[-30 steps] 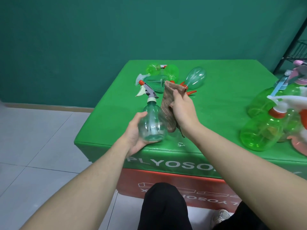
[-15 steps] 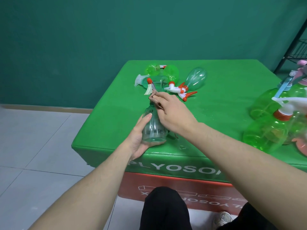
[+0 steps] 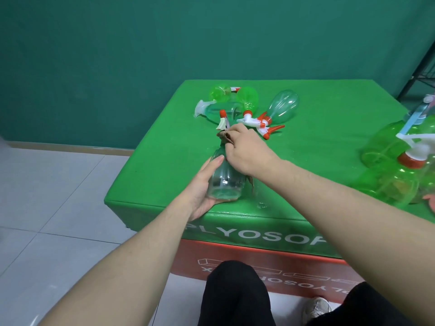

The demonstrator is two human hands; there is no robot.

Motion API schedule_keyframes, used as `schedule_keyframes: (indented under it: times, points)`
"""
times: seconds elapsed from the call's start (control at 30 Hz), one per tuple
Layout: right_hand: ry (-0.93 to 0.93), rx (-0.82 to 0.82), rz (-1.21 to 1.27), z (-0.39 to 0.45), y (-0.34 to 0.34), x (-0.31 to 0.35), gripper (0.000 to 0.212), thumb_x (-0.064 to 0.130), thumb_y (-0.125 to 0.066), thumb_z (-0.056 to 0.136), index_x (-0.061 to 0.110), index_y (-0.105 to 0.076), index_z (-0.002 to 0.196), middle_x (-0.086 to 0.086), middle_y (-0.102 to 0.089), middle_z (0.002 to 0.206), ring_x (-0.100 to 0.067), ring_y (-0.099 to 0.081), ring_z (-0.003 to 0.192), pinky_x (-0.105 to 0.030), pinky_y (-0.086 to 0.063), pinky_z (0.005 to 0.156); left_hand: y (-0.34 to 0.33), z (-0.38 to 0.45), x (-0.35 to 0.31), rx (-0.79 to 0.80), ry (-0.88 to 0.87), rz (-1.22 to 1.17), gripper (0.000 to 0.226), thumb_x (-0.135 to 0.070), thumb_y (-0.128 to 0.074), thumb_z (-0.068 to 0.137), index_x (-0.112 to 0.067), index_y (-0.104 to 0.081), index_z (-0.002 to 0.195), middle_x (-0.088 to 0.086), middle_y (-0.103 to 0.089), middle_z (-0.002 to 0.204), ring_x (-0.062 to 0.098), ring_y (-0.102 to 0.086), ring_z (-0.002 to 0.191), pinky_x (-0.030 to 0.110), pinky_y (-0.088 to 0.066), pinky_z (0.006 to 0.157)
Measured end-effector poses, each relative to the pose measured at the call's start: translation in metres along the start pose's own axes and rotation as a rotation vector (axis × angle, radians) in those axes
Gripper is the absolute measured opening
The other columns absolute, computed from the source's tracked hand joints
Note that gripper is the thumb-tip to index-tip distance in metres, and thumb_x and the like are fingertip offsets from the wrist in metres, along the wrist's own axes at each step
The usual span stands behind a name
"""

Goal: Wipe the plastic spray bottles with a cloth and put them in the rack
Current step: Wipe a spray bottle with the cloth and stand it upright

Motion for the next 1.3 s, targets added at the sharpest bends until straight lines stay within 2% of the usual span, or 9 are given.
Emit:
schedule_keyframes:
  times: [0.23, 0.4, 0.47, 0.57, 0.67, 0.77, 0.87, 1.07, 1.3]
  points:
    - [0.017, -0.035, 0.138, -0.011, -0.017, 0.004, 0.042, 0.018, -0.041, 0.101, 0.015, -0.058, 0.14, -0.001, -0.038, 0.156, -0.025, -0.028, 0.14, -0.035, -0.02, 0.12, 0.002, 0.0, 0.003, -0.005, -0.001, -0.067, 0.06, -0.058, -0.053, 0.093, -0.012, -0.061, 0.131, 0.017, -0.074, 0.107, 0.029, -0.072, 0.094, 0.048, -0.059, 0.089]
    - [0.115, -0.055, 0.198, -0.018, -0.021, 0.009, 0.047, 0.021, -0.042, 0.096, 0.017, -0.058, 0.14, 0.0, -0.053, 0.149, -0.024, -0.044, 0.138, -0.037, -0.029, 0.121, 0.005, 0.001, 0.004, -0.041, -0.026, -0.154, 0.058, -0.063, -0.041, 0.1, -0.017, -0.067, 0.123, 0.019, -0.072, 0.117, 0.032, -0.071, 0.102, 0.056, -0.053, 0.099]
    - [0.142, -0.061, 0.184, -0.024, -0.024, 0.012, 0.049, 0.035, -0.044, 0.098, 0.019, -0.055, 0.143, 0.001, -0.054, 0.148, -0.02, -0.044, 0.137, -0.04, -0.031, 0.12, 0.006, 0.0, 0.003, -0.033, -0.036, -0.182, 0.058, -0.062, -0.036, 0.103, -0.018, -0.066, 0.125, 0.019, -0.071, 0.123, 0.035, -0.069, 0.109, 0.062, -0.051, 0.1]
    - [0.124, -0.041, 0.247, -0.035, -0.025, 0.011, 0.076, 0.067, -0.024, 0.096, 0.02, -0.043, 0.153, 0.0, -0.043, 0.158, -0.017, -0.033, 0.146, -0.04, -0.022, 0.124, 0.006, 0.0, 0.002, -0.041, -0.053, -0.175, 0.052, -0.056, -0.038, 0.106, -0.017, -0.066, 0.126, 0.017, -0.072, 0.121, 0.034, -0.071, 0.108, 0.063, -0.052, 0.096]
    - [0.061, -0.076, 0.399, -0.034, -0.023, 0.008, 0.064, 0.053, -0.018, 0.106, 0.017, -0.043, 0.153, 0.0, -0.039, 0.16, -0.013, -0.03, 0.146, -0.035, -0.019, 0.124, 0.004, 0.0, 0.002, -0.069, -0.041, -0.158, 0.053, -0.056, -0.039, 0.105, -0.015, -0.065, 0.124, 0.016, -0.075, 0.11, 0.031, -0.073, 0.099, 0.058, -0.054, 0.097]
    - [-0.018, -0.151, 0.417, -0.027, -0.019, 0.005, 0.041, 0.035, -0.041, 0.107, 0.018, -0.059, 0.14, 0.004, -0.047, 0.149, -0.014, -0.035, 0.136, -0.032, -0.025, 0.118, 0.001, 0.0, 0.003, -0.079, -0.052, -0.106, 0.055, -0.057, -0.037, 0.104, -0.015, -0.068, 0.121, 0.014, -0.075, 0.103, 0.025, -0.072, 0.089, 0.05, -0.055, 0.092]
    - [-0.021, -0.149, 0.257, -0.023, -0.024, 0.008, 0.047, 0.031, -0.047, 0.104, 0.012, -0.05, 0.146, 0.0, -0.043, 0.149, -0.019, -0.033, 0.134, -0.034, -0.025, 0.118, 0.0, 0.001, 0.004, -0.075, -0.054, -0.085, 0.054, -0.058, -0.036, 0.104, -0.018, -0.07, 0.117, 0.012, -0.075, 0.104, 0.022, -0.073, 0.087, 0.043, -0.058, 0.083]
    - [0.011, -0.129, 0.13, -0.023, -0.032, 0.018, 0.049, 0.032, -0.045, 0.102, 0.009, -0.05, 0.145, -0.007, -0.039, 0.156, -0.025, -0.032, 0.142, -0.035, -0.021, 0.12, 0.001, 0.001, 0.006, -0.096, -0.075, -0.157, 0.051, -0.052, -0.028, 0.108, -0.023, -0.07, 0.118, 0.011, -0.074, 0.116, 0.023, -0.072, 0.097, 0.051, -0.056, 0.089]
    - [0.269, -0.256, 0.069, -0.039, -0.044, 0.015, 0.041, 0.029, -0.041, 0.099, 0.009, -0.069, 0.121, -0.005, -0.064, 0.126, -0.025, -0.049, 0.127, -0.043, -0.031, 0.118, -0.001, 0.003, 0.004, -0.132, -0.107, -0.172, 0.045, -0.043, -0.03, 0.11, -0.022, -0.065, 0.128, 0.004, -0.073, 0.122, 0.018, -0.072, 0.103, 0.037, -0.061, 0.071]
Point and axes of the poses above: each hand's wrist, its own z-axis towards the middle knuckle, its own y-axis out of the back of the hand, x = y × z, the point moved 4 cm from there along z, towards the middle knuckle
